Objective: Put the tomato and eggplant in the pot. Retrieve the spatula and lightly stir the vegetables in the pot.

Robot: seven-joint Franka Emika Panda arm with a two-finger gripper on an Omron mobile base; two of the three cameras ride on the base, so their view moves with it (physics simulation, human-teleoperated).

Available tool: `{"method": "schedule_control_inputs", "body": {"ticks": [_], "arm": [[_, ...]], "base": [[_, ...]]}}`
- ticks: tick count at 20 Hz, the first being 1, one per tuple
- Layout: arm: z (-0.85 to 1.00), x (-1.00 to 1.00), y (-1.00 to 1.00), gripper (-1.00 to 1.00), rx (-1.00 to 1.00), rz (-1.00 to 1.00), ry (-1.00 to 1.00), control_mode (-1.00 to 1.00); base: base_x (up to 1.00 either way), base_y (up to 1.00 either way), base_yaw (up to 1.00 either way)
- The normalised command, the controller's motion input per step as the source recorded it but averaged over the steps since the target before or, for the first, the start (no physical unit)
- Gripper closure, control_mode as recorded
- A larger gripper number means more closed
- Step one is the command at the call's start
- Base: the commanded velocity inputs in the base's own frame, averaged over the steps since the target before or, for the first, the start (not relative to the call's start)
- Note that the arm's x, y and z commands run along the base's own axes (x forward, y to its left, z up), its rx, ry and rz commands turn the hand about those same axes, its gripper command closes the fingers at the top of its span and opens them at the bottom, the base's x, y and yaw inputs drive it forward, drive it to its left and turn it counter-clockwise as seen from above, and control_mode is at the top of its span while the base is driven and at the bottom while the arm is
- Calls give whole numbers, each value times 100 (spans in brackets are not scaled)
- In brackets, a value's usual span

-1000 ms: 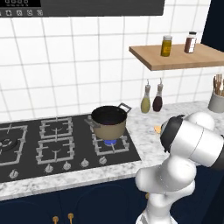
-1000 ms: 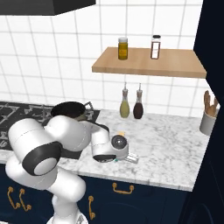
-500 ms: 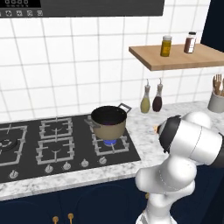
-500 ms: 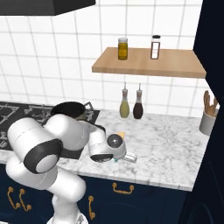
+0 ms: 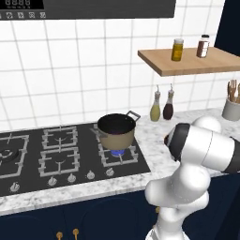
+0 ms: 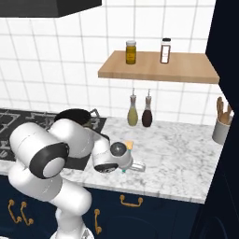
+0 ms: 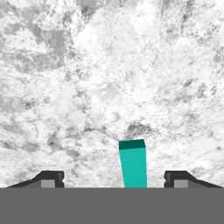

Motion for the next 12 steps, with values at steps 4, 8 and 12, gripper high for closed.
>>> {"method": "schedule_control_inputs", "body": {"ticks": [4,8,12], "arm": [[-74,-11,23,100,0,0,8,-100],[-71,-24,24,100,0,0,4,-100],[-52,-25,21,100,0,0,0,-100]], "base": [[0,0,0],[0,0,0],[0,0,0]]}}
